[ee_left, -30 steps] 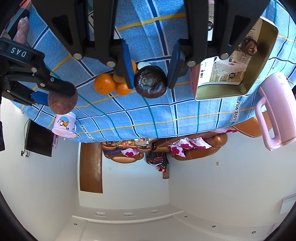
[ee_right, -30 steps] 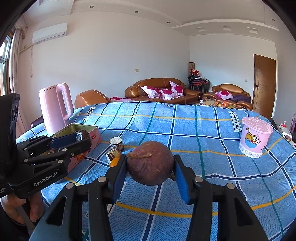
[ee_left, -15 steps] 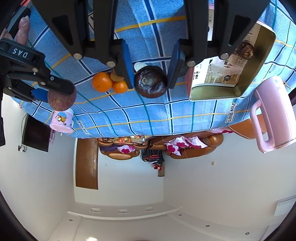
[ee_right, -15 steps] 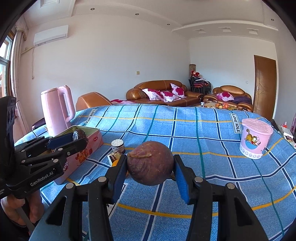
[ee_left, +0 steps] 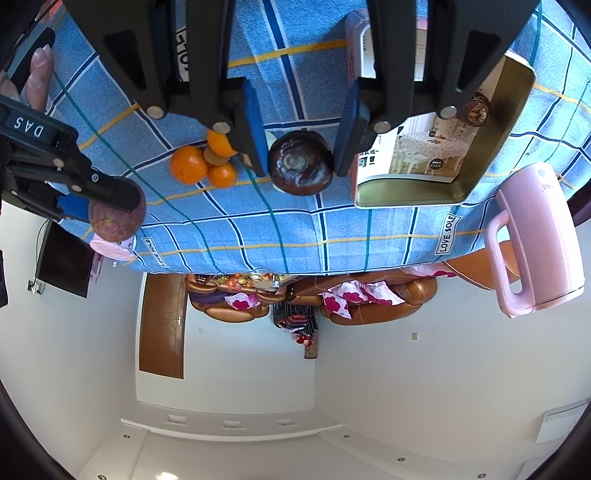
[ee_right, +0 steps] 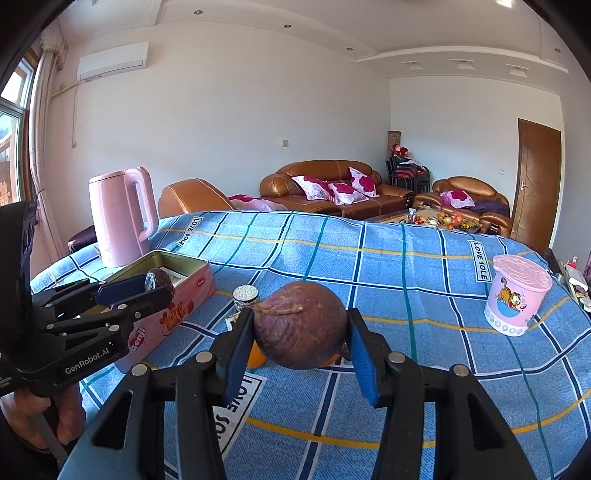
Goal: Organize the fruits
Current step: 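Lift both held fruits and carry them over the open tin box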
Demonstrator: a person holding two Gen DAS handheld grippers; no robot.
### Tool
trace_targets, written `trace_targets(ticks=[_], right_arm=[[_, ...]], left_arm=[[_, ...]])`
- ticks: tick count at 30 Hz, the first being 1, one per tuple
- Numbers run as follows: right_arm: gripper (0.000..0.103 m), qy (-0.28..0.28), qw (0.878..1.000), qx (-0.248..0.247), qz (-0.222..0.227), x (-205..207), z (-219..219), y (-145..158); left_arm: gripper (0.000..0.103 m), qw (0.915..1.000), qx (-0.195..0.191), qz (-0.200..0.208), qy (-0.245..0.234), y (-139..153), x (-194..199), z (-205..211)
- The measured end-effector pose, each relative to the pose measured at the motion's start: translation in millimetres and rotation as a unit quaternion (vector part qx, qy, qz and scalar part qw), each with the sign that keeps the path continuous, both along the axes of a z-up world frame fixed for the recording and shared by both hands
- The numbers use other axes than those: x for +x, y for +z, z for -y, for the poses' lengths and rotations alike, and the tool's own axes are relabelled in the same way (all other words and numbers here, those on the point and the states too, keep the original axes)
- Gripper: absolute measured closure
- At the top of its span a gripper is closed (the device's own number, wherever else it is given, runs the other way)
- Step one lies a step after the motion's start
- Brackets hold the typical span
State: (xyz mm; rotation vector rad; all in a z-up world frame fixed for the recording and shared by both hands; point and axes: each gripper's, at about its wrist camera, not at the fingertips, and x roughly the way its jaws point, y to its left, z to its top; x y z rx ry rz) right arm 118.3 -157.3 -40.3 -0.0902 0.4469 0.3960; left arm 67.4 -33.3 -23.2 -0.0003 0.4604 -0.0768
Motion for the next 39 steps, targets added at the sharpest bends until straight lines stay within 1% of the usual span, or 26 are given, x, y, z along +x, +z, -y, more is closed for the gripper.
trace_targets(ticks=[3, 12, 16, 20, 24, 29, 39], right_arm=[[0.052, 0.007, 1.000, -0.006, 0.008, 2.7, -5.4, 10.9], [0.052, 0.038, 0.999, 0.013, 0.011, 20.0, -14.0, 49.3], [0.052, 0.056, 0.998, 0.020, 0.013, 31.3, -30.0, 62.6], [0.052, 0.075, 0.997, 0.033, 0.008, 44.2, -50.0, 69.7], [0.052, 0.091, 0.995, 0.040, -0.002, 52.7, -71.0, 64.5], [0.052, 0.105, 0.993, 0.052, -0.023, 57.7, -90.4, 45.9], [0.052, 0.123, 0.988, 0.057, -0.067, 71.1, -119.6, 9.3]], left_arm=[[0.065, 1.0000, 0.001, 0.000, 0.006, 3.2, -0.6, -6.2], [0.065, 0.9994, 0.005, -0.011, 0.032, 6.0, 4.7, -27.4], [0.065, 0.9988, 0.006, -0.014, 0.046, 9.1, 8.9, -42.0], [0.065, 0.9977, 0.012, -0.017, 0.064, 11.0, 12.4, -57.0], [0.065, 0.9964, 0.015, -0.027, 0.079, 8.8, 17.1, -71.2], [0.065, 0.9944, 0.016, -0.047, 0.093, 1.0, 22.8, -84.3], [0.065, 0.9922, 0.020, -0.078, 0.096, -14.9, 29.6, -93.8]])
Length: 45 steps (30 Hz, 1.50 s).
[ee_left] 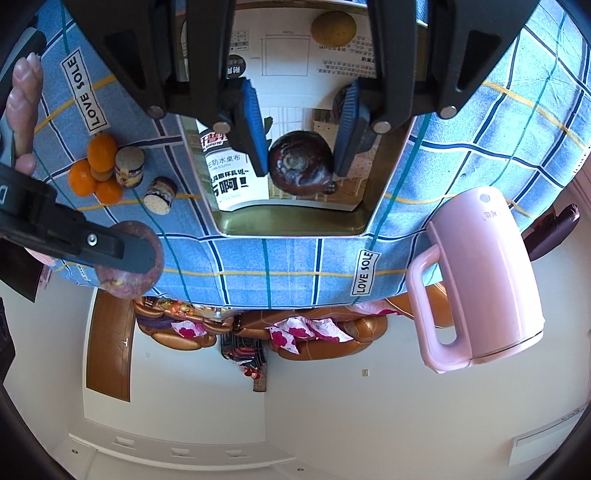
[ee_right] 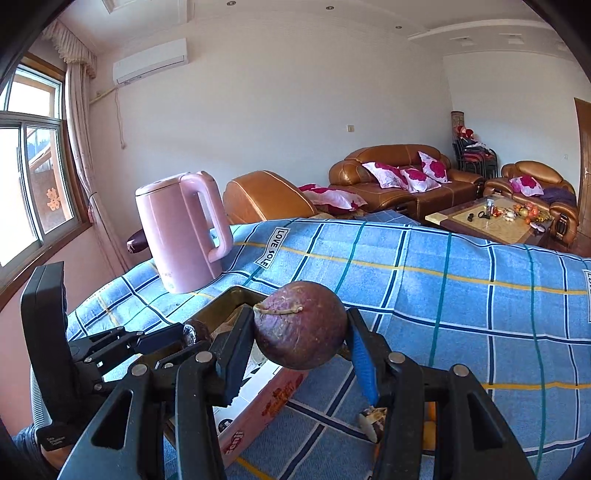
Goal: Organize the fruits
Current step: 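Lift both held fruits and carry them over the open tin box, then open the left gripper over the tin while right lowers the passion fruit into it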
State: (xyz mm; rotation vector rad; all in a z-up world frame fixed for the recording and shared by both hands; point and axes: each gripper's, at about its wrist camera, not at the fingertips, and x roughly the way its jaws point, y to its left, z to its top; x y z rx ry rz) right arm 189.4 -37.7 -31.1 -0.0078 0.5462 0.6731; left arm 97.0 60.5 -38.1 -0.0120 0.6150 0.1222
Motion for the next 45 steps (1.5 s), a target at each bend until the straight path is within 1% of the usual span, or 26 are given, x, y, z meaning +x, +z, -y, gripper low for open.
trace_targets(ticks=[6, 17, 24, 30, 34, 37, 42, 43, 44, 45], right_arm=[[0.052, 0.013, 1.000, 0.003, -0.018, 8.7, -16.1, -17.3], [0.052, 0.027, 0.999, -0.013, -0.028, 12.0, -33.1, -36.6], [0.052, 0.034, 0.999, -0.022, -0.028, 11.2, -39.9, -40.8], [0.052, 0.037, 0.999, -0.029, -0.026, 10.0, -43.6, -43.1], [0.052, 0.037, 0.998, -0.041, -0.015, 8.1, -48.9, -44.0], [0.052, 0.048, 0.998, -0.038, -0.018, 8.1, -50.5, -45.0], [0.052, 0.048, 0.998, -0.041, -0.014, 8.2, -52.4, -45.5], [0.051, 0.048, 0.998, -0.041, -0.014, 8.3, -52.7, -45.6], [0.052, 0.048, 0.998, -0.041, -0.014, 8.2, -53.0, -45.5], [0.052, 0.048, 0.998, -0.040, -0.014, 8.1, -53.0, -45.5]], left_arm=[[0.065, 0.9999, 0.001, -0.011, 0.003, -7.7, 2.8, -4.2], [0.065, 0.9996, -0.012, -0.024, 0.002, -14.5, 8.0, -11.1], [0.065, 0.9992, -0.022, -0.032, 0.006, -17.0, 10.6, -15.5], [0.064, 0.9992, -0.021, -0.033, 0.012, -17.4, 10.8, -17.1], [0.064, 0.9993, -0.020, -0.029, 0.016, -16.6, 9.3, -17.6], [0.064, 0.9993, -0.016, -0.028, 0.018, -16.2, 8.9, -17.0], [0.062, 0.9993, -0.017, -0.027, 0.022, -16.1, 8.8, -18.4], [0.059, 0.9993, -0.016, -0.026, 0.022, -16.1, 8.8, -18.5], [0.052, 0.9993, -0.015, -0.025, 0.024, -15.8, 8.3, -18.5], [0.048, 0.9993, -0.014, -0.022, 0.027, -15.3, 7.5, -18.6]])
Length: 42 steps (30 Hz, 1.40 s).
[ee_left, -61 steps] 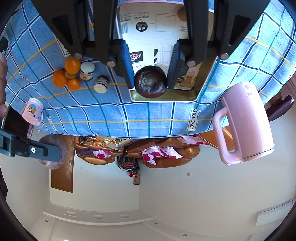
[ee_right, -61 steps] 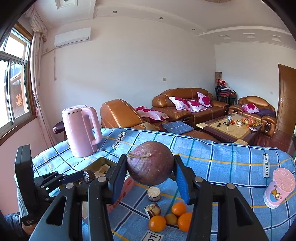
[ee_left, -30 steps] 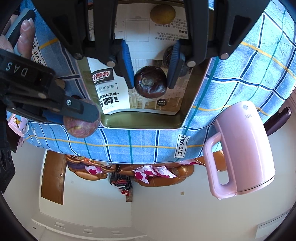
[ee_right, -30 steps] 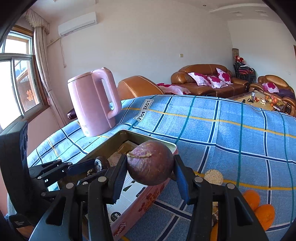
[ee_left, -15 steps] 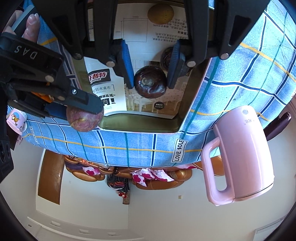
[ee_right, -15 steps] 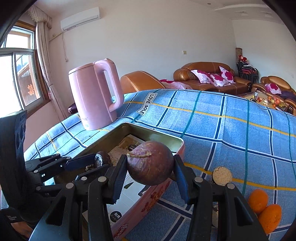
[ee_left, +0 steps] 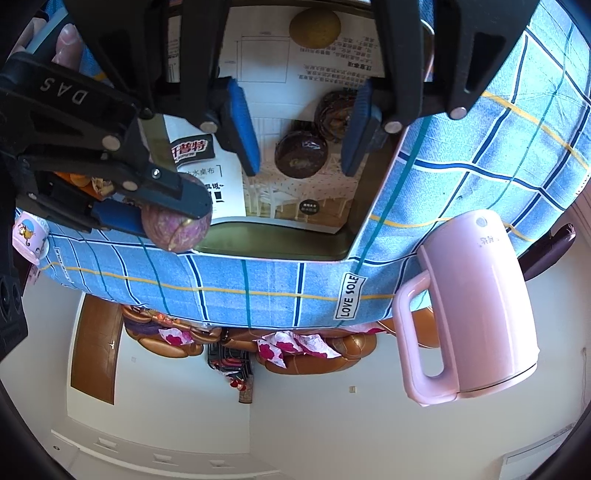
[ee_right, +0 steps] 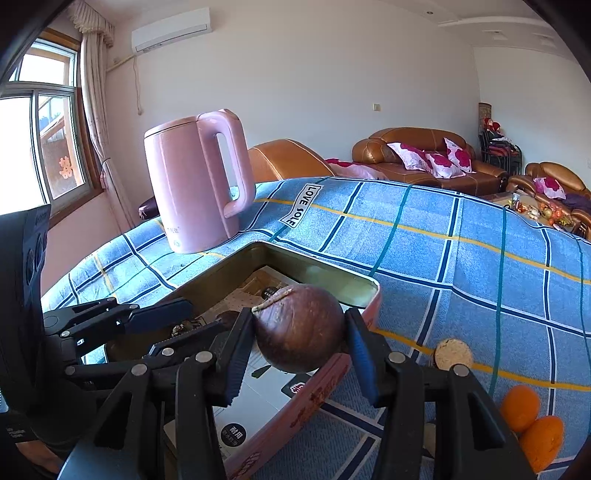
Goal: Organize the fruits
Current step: 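Open the left gripper over the tin while right lowers the passion fruit into it, then move both open grippers from the tin toward the oranges on the table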
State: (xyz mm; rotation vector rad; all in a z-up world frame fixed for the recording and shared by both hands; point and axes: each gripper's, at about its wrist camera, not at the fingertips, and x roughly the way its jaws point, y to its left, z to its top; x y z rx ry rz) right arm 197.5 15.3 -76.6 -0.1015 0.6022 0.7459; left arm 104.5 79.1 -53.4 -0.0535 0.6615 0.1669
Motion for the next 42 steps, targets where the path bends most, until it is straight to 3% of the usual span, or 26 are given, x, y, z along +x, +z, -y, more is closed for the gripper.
trace_targets(ticks=[4, 6, 8, 13, 17, 22, 25, 34, 42], right_arm=[[0.051, 0.006, 1.000, 0.012, 0.001, -0.2, 2.1, 1.3], [0.038, 0.008, 1.000, 0.014, 0.014, -3.6, 2.1, 3.8], [0.032, 0.010, 1.000, 0.016, 0.023, -6.1, 2.0, 5.7], [0.032, -0.006, 0.999, 0.019, 0.026, -3.9, 8.9, 7.4], [0.032, -0.024, 0.999, 0.019, 0.024, 0.2, 15.8, 7.5], [0.031, -0.036, 0.999, 0.016, 0.030, -0.4, 18.8, 8.1], [0.030, -0.042, 0.998, 0.015, 0.035, -1.2, 21.3, 9.1], [0.029, -0.064, 0.997, 0.022, 0.036, -1.9, 38.7, 12.4], [0.029, -0.119, 0.992, 0.020, 0.046, 0.1, 76.9, 24.6]], left_arm=[[0.036, 0.9999, 0.002, 0.013, 0.003, 2.5, -4.1, -0.4], [0.029, 0.9998, 0.007, 0.018, 0.008, 3.9, -5.9, -0.1], [0.024, 0.9997, 0.008, 0.023, 0.009, 5.0, -7.8, 0.6], [0.024, 0.9996, 0.009, 0.025, 0.009, 6.1, -9.0, 0.7], [0.015, 0.9995, 0.007, 0.027, 0.015, 6.9, -9.8, -0.6], [0.014, 0.9995, 0.006, 0.028, 0.015, 7.0, -9.7, -2.2], [0.002, 0.9993, 0.007, 0.030, 0.019, 7.7, -10.0, -1.9], [0.001, 0.9990, 0.006, 0.036, 0.025, 10.0, -12.6, -1.9], [0.001, 0.9984, 0.007, 0.056, 0.005, 29.4, -17.2, 17.8]])
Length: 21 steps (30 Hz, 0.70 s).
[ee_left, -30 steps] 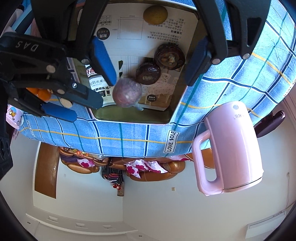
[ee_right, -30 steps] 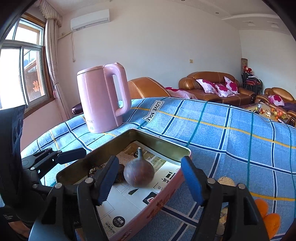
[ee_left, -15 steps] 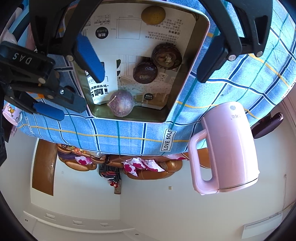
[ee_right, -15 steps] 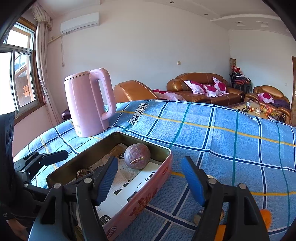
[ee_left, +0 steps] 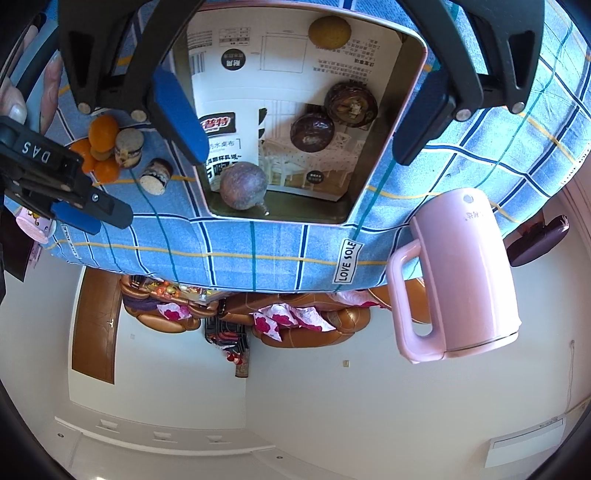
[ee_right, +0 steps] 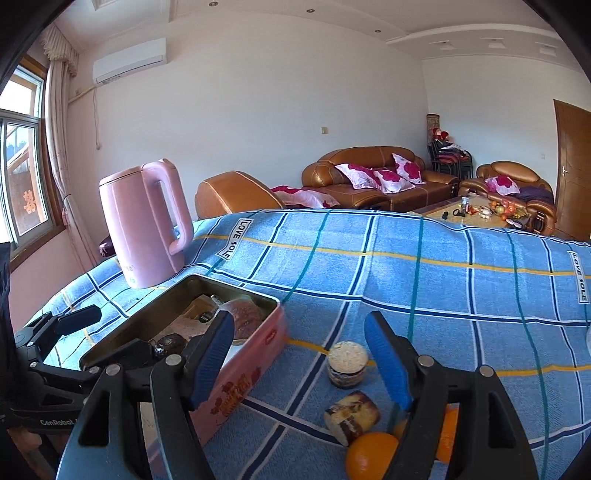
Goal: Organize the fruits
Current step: 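Move both open grippers from the tin toward the oranges on the table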
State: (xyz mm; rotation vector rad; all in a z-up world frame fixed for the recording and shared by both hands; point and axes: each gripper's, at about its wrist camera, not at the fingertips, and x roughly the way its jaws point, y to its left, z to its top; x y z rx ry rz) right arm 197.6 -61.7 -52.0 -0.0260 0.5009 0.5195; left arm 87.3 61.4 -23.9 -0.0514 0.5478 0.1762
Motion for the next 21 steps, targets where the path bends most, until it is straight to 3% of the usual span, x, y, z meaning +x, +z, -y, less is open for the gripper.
trace_targets(ticks=[6, 15, 19, 21], right_arm=[[0.029, -0.060, 0.998, -0.017, 0.023, -2.4, 46.4, 10.0], [0.029, -0.130, 0.991, -0.033, 0.012, -5.6, 96.0, 4.8], [0.029, -0.136, 0.990, -0.026, -0.008, -4.7, 106.7, -4.6], [0.029, -0.136, 0.990, -0.030, -0.015, -4.3, 106.9, -10.9]], left_arm=[[0.001, 0.9993, 0.000, 0.004, -0.038, 8.9, 3.2, 31.8], [0.002, 0.9947, 0.033, -0.006, -0.098, 2.3, 11.3, 97.3], [0.008, 0.9921, 0.047, -0.016, -0.115, -5.4, 17.1, 117.8], [0.012, 0.9908, 0.036, -0.029, -0.127, -9.4, 21.9, 122.8]])
